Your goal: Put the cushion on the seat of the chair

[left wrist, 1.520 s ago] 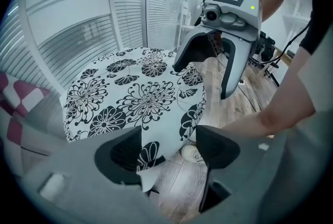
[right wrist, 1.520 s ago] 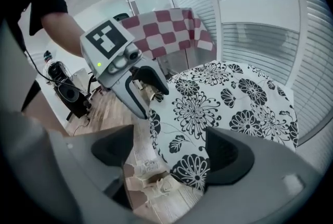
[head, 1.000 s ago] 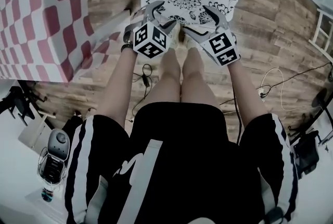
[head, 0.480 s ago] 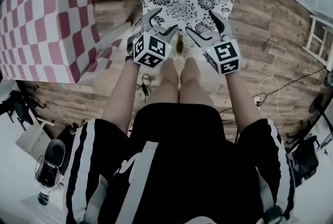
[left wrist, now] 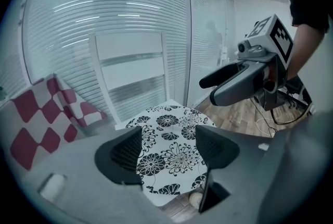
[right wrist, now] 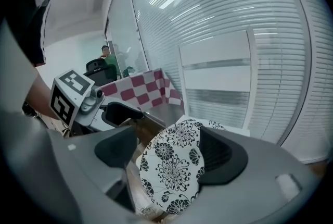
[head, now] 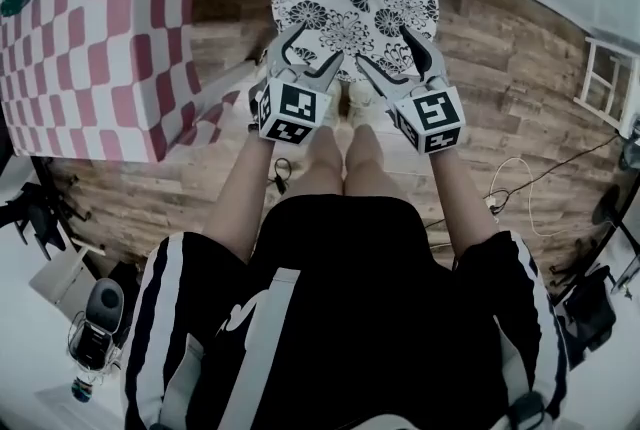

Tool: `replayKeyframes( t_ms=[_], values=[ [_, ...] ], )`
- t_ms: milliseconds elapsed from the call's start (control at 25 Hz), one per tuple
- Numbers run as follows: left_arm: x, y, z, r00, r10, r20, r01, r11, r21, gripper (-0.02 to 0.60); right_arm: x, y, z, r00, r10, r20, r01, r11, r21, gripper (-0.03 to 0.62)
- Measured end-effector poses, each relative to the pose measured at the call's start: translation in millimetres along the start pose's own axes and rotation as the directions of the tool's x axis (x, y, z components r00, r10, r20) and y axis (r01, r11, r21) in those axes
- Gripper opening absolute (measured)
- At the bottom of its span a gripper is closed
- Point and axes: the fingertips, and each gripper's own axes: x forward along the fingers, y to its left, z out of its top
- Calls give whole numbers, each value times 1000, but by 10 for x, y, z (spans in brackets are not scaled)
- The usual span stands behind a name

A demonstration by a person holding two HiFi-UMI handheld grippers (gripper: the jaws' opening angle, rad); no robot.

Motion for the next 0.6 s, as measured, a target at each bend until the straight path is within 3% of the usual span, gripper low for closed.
replayKeyframes(
  t_ms=[160,600],
  values=[
    [-134,50,259,999,7,54,-3,998,-68,330,-120,29,273,999,-11,39,11,1000,-4,362],
    [-529,232,956,981,72,182,-59,996,-73,329,-431,38,965,982,-62,178,68,997,-24,331]
  ],
)
